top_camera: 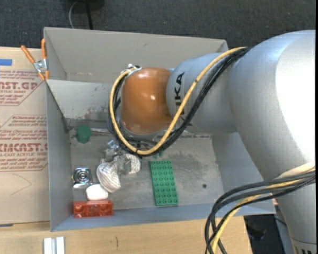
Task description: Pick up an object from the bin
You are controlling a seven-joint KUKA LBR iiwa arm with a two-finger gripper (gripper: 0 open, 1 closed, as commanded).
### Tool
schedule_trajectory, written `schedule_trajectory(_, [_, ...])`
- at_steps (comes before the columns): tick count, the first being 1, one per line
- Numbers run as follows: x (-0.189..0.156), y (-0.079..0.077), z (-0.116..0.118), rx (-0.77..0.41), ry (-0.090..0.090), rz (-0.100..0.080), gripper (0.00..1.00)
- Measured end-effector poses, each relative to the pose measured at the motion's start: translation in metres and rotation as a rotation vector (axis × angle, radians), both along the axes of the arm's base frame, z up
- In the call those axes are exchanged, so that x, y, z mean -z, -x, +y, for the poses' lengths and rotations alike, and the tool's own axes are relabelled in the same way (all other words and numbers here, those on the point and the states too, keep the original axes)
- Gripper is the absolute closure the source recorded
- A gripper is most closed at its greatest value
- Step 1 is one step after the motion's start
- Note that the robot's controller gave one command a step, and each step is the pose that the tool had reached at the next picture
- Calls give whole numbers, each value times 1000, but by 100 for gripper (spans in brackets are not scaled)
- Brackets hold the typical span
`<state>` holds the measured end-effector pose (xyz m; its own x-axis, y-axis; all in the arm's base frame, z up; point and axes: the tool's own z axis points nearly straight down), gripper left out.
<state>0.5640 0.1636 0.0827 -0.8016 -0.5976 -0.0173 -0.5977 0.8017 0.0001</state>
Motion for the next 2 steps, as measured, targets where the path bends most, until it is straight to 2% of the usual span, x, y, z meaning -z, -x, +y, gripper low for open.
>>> schedule_trajectory(1, [4,-4,-7,-26,2,-4,100])
schedule_trajectory(2, [8,-6,2,-51,1,-3,100])
